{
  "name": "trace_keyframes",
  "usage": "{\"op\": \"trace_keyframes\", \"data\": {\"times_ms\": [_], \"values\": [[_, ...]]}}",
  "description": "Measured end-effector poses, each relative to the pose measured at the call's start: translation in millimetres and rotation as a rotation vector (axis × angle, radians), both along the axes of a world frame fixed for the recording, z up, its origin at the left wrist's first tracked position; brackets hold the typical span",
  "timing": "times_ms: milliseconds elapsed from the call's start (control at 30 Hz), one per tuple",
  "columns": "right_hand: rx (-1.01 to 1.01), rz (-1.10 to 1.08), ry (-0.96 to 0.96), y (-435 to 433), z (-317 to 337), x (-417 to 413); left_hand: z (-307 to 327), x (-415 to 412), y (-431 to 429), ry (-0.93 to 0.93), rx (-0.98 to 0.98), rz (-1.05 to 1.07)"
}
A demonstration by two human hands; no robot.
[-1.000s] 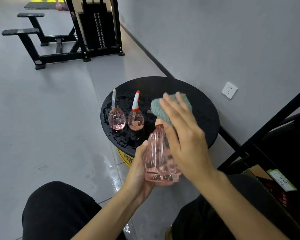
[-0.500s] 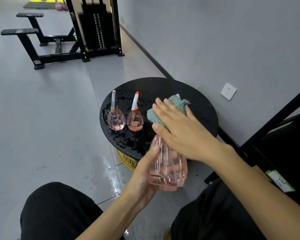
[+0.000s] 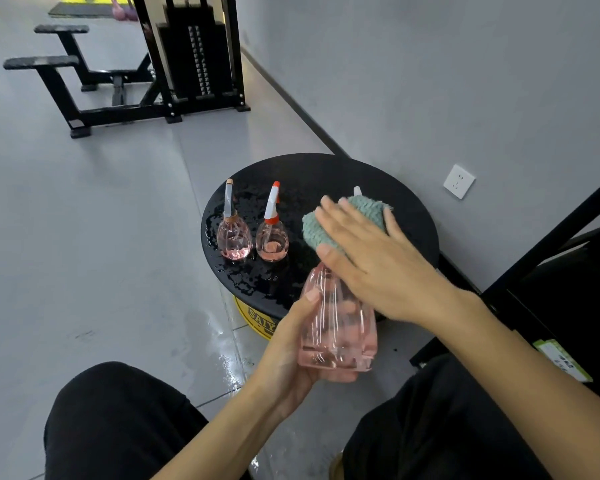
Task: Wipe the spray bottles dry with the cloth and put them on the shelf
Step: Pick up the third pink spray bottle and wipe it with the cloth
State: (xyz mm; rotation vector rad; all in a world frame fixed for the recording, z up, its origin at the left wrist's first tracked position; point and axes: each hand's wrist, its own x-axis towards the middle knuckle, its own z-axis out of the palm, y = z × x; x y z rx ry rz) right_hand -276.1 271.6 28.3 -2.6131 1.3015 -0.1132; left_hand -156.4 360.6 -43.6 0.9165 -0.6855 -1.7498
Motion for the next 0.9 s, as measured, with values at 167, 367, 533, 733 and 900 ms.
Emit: {"op": "trace_keyframes", "data": {"times_ms": [167,367,533,733,900], "values": [[-0.059,-0.078,0.039,-14,-1,3,0,-3,1,0.023,-0.003,-0.007],[0.019,-0.003,-0.011,5,-4,-2,1,1,3,0.04,-0.004,-0.018],[-0.077,-0.179,0.04,-32,1,-6,-1,-4,9,0.021,-0.009,-0.085],[-0.083,-0.072,0.004,-12,-8,-12,0,-2,12,0.072,0.005,-0.095],[-0.084,-0.004,-0.036,-10,-13,-18,-1,-1,11,0.091,0.021,-0.065]]}}
